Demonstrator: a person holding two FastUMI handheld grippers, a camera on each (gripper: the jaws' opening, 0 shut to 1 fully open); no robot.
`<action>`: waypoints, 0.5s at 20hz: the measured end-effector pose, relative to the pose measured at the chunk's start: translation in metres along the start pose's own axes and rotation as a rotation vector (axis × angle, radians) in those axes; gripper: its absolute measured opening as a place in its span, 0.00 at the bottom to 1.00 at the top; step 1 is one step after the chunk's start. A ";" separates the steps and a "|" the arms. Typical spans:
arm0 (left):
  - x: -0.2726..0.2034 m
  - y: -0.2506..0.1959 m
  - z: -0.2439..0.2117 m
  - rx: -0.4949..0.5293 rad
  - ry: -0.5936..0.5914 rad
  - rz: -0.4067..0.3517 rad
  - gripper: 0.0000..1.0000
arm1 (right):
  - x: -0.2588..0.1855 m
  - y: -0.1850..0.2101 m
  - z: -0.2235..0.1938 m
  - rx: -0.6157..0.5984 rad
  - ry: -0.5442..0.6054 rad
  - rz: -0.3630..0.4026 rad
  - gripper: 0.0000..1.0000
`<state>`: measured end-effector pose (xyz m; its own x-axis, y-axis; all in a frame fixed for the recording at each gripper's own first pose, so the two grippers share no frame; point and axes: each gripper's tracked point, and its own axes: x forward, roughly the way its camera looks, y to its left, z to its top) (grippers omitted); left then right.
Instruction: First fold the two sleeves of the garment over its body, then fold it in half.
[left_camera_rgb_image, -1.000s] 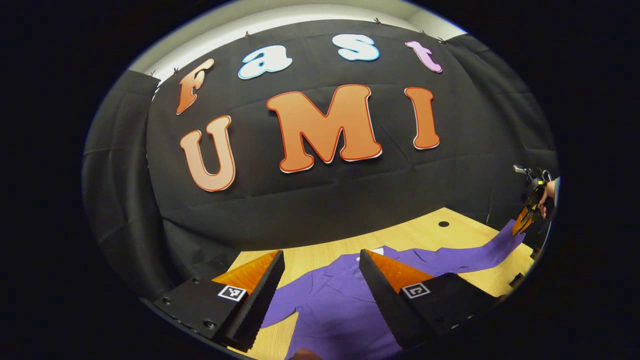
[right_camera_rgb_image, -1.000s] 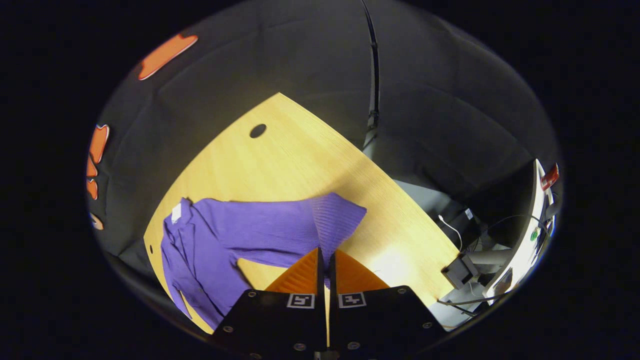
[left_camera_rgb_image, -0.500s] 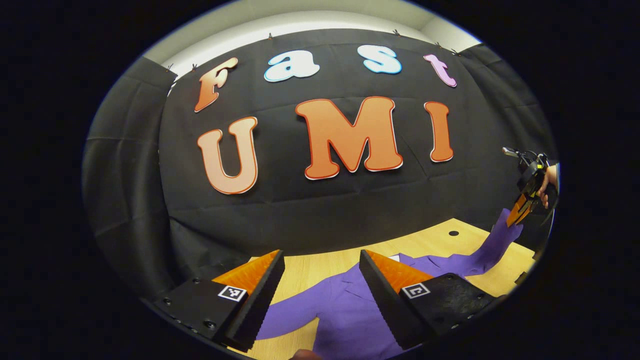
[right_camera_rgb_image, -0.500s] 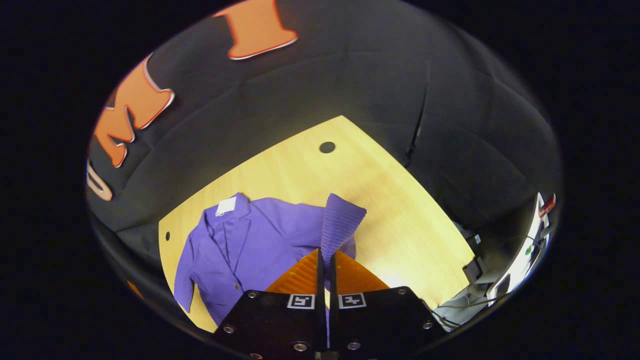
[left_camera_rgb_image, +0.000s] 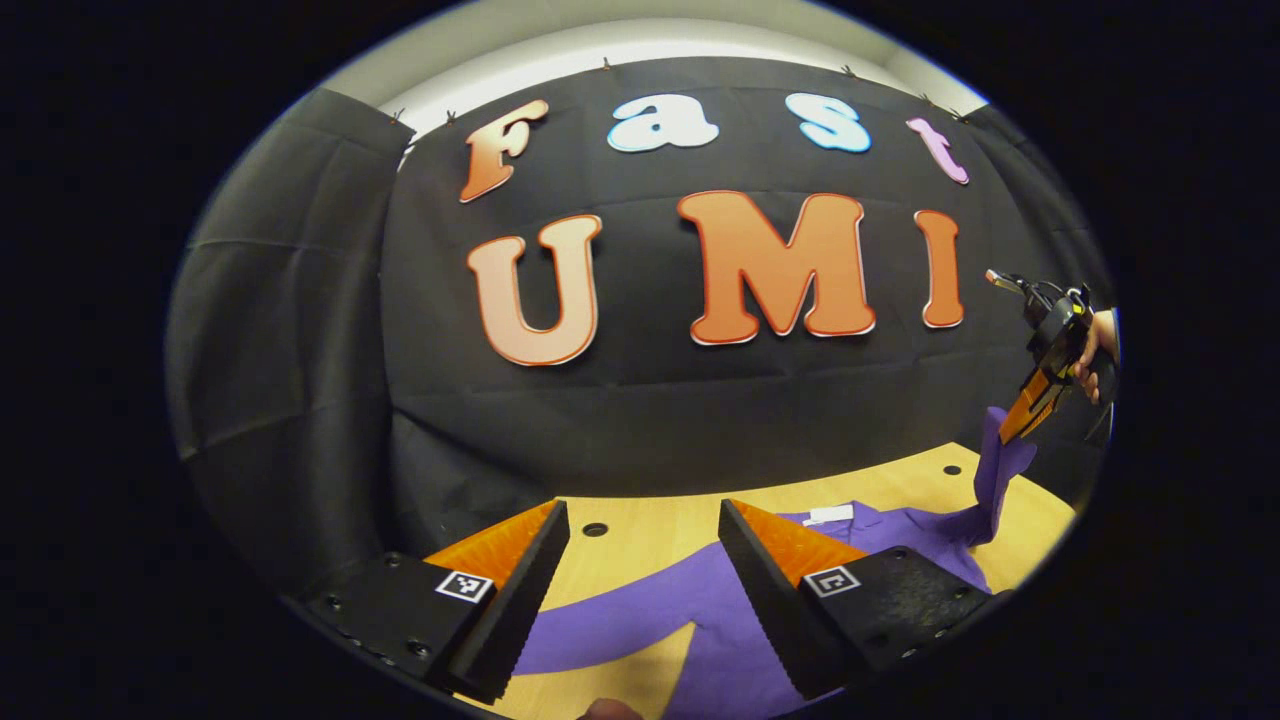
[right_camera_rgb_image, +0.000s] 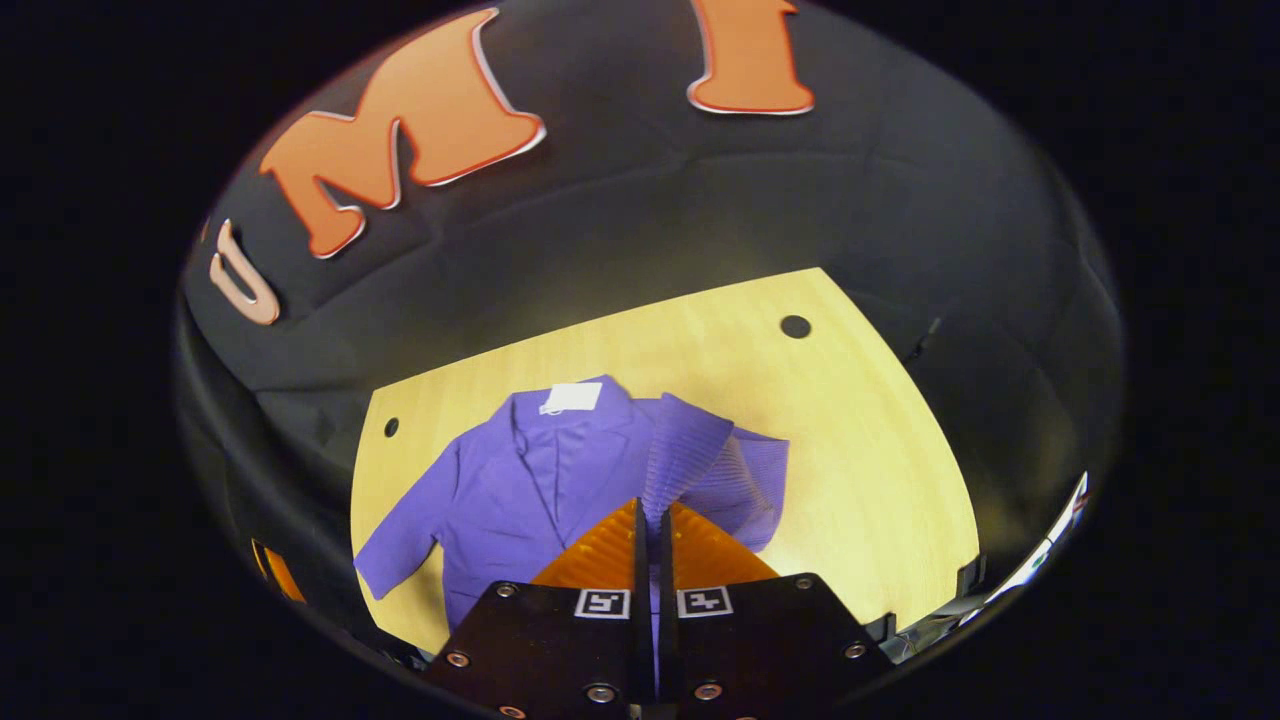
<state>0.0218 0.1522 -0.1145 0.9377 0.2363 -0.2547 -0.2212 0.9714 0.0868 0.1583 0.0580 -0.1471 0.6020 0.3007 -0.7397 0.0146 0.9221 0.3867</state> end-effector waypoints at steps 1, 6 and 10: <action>-0.003 0.011 -0.003 -0.003 0.005 0.024 0.97 | 0.001 0.011 0.001 -0.015 0.003 0.016 0.03; -0.018 0.053 -0.017 -0.007 0.038 0.123 0.97 | 0.011 0.072 -0.001 -0.108 0.023 0.081 0.02; -0.033 0.080 -0.023 0.004 0.039 0.190 0.96 | 0.024 0.117 -0.012 -0.164 0.060 0.135 0.02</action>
<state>-0.0330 0.2223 -0.1216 0.8682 0.4160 -0.2705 -0.3918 0.9092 0.1408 0.1650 0.1756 -0.1265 0.5412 0.4337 -0.7204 -0.1959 0.8982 0.3935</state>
